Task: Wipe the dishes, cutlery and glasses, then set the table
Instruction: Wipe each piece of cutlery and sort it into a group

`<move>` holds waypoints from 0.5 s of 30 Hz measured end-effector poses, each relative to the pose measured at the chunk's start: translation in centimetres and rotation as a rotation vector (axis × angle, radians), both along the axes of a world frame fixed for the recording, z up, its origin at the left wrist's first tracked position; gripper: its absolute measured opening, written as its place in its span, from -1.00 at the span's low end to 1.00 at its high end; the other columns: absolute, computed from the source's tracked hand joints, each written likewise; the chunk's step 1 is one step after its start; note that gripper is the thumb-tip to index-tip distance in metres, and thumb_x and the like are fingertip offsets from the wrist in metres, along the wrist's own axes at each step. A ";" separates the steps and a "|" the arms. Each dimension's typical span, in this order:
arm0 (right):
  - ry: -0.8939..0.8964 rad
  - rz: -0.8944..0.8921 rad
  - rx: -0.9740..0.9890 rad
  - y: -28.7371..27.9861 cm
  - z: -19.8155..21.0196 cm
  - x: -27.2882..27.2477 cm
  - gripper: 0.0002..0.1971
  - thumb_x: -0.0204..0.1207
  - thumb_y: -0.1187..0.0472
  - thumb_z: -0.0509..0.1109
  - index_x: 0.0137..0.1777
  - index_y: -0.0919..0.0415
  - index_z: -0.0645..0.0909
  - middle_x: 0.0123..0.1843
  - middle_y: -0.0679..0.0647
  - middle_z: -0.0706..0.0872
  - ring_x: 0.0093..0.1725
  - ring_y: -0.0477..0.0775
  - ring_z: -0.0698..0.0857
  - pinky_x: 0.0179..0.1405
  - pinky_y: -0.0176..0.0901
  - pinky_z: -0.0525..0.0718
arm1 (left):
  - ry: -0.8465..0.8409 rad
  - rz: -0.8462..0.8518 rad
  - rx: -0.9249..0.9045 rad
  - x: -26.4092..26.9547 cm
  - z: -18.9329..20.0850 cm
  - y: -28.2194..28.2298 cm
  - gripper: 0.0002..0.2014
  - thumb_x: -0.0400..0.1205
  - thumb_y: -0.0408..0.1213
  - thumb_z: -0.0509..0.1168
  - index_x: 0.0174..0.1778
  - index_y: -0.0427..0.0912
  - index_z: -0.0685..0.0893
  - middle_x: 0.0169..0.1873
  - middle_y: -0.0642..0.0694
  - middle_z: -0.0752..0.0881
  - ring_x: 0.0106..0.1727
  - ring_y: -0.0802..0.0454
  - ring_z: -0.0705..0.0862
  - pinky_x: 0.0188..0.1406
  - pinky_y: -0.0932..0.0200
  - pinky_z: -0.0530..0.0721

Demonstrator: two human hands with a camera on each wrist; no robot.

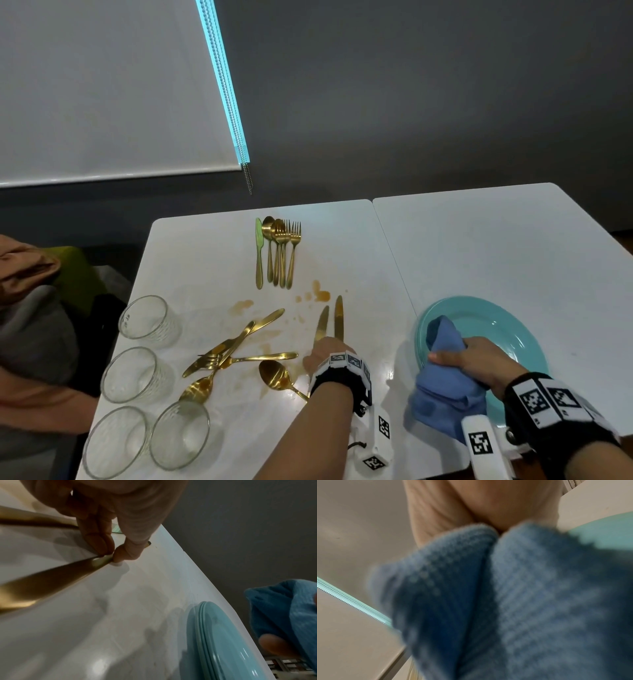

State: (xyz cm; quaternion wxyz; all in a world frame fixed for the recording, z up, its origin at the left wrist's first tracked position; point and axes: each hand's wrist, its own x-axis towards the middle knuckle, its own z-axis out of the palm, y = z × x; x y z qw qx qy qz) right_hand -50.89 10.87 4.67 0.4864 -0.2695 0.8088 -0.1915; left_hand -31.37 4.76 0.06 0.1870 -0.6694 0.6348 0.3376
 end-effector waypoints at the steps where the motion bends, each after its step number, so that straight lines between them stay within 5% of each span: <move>1: 0.001 0.005 0.002 -0.1 -0.1 0.0 -0.73 0.33 0.18 0.60 -0.14 0.36 0.64 -0.16 0.23 0.75 -0.15 0.17 0.71 -0.27 -0.14 0.63 | -0.027 0.010 -0.021 0.0 0.2 -0.1 -0.58 0.68 -0.29 0.13 0.49 -0.21 0.44 0.42 -0.19 0.43 0.44 -0.20 0.47 0.39 0.00 0.48; 4: 0.003 0.016 0.004 -0.2 -0.1 0.1 -0.75 0.33 0.17 0.60 -0.18 0.32 0.63 -0.16 0.21 0.74 -0.16 0.15 0.70 -0.29 -0.15 0.62 | -0.081 -0.149 -0.029 -0.1 0.4 0.1 -0.59 0.65 -0.33 0.07 0.44 -0.22 0.46 0.42 -0.25 0.42 0.39 -0.24 0.48 0.34 -0.06 0.52; 11: 0.001 0.032 0.019 0.0 0.0 -0.2 -0.76 0.35 0.16 0.59 -0.21 0.30 0.62 -0.19 0.18 0.73 -0.18 0.12 0.69 -0.32 -0.17 0.60 | 0.127 0.278 -0.024 -0.2 0.3 -0.4 -0.61 0.66 -0.24 0.19 0.40 -0.27 0.51 0.34 -0.26 0.56 0.35 -0.21 0.56 0.28 -0.01 0.52; 15: -0.007 0.038 0.027 0.2 -0.1 -0.4 -0.78 0.35 0.19 0.58 -0.21 0.29 0.62 -0.20 0.17 0.73 -0.20 0.11 0.69 -0.36 -0.20 0.58 | 0.108 0.236 -0.001 -0.2 0.7 0.0 -0.63 0.66 -0.31 0.15 0.39 -0.29 0.51 0.33 -0.27 0.57 0.34 -0.22 0.57 0.28 0.01 0.57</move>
